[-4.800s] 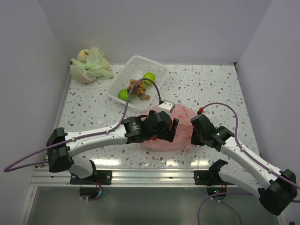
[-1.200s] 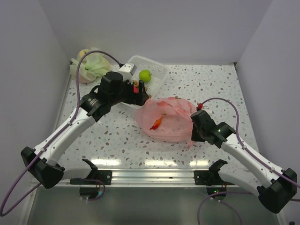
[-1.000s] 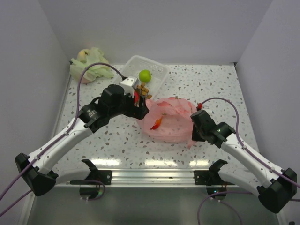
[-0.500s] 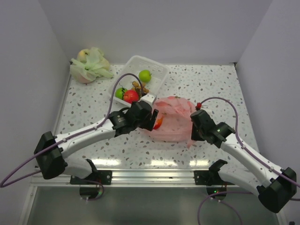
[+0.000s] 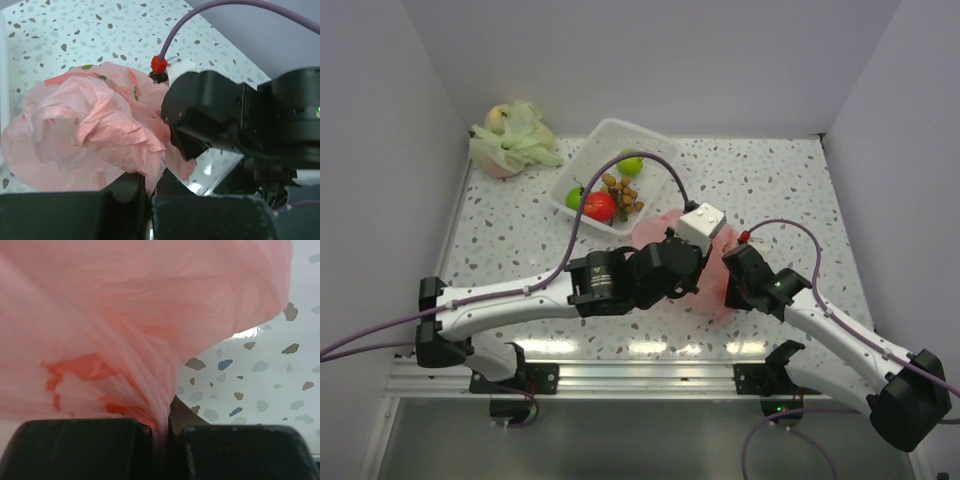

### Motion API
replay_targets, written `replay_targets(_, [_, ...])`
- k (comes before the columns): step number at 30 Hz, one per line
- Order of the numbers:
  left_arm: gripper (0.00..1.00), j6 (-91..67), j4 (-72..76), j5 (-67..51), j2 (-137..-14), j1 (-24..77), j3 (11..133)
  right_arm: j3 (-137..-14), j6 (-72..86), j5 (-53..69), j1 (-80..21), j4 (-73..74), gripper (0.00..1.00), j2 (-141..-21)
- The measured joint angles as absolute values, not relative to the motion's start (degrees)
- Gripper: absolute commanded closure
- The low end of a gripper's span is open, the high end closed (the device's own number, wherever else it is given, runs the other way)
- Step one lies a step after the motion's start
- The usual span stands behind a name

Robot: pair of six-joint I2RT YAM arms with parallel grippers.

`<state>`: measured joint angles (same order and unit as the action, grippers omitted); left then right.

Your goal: Untie the knot of the plastic bag and take out the fruit

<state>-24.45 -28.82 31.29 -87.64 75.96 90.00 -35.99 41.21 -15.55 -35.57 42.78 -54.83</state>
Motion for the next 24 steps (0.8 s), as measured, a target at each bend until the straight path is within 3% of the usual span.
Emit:
replay_targets(5, [1.00,-29.8,-28.6,34.1,-76.2,76.3,76.6,-35.7,42.0,-15.6,-35.6,42.3,1.00,-55.1])
replay_targets(9, [0.90,-36.8,-30.7,35.9,-74.0,73.5,65.0,-35.7,42.0,-15.8,-35.6,42.4,1.00,-55.1])
replay_targets(12, [0.72,-43.1,-35.1,35.8,-74.0,73.2,58.8,-35.8,41.5,-15.9,-35.6,42.7,1.00,-55.0])
replay_targets(14, [0.54,-46.5,-38.5,35.7,-74.0,73.2,57.0,-35.8,41.1,-15.7,-35.6,43.0,1.00,-55.0])
replay_targets(15, [0.35,-48.1,-39.7,35.6,-73.9,73.2,56.6,-35.8,40.9,-15.6,-35.6,43.1,1.00,-55.0])
replay_targets(16, [0.24,-48.8,-40.7,35.4,-73.6,73.2,56.5,-35.8,40.7,-15.5,-35.6,43.3,1.00,-55.0])
replay_targets(19, [0.00,-51.2,-42.4,34.8,-71.0,73.3,56.6,-36.5,39.8,-15.5,-35.6,44.2,0.99,-55.0])
replay_targets(24, [0.00,-50.9,-43.8,34.4,-67.9,74.2,64.4,-38.9,38.6,-15.7,-35.6,45.9,0.99,-55.0])
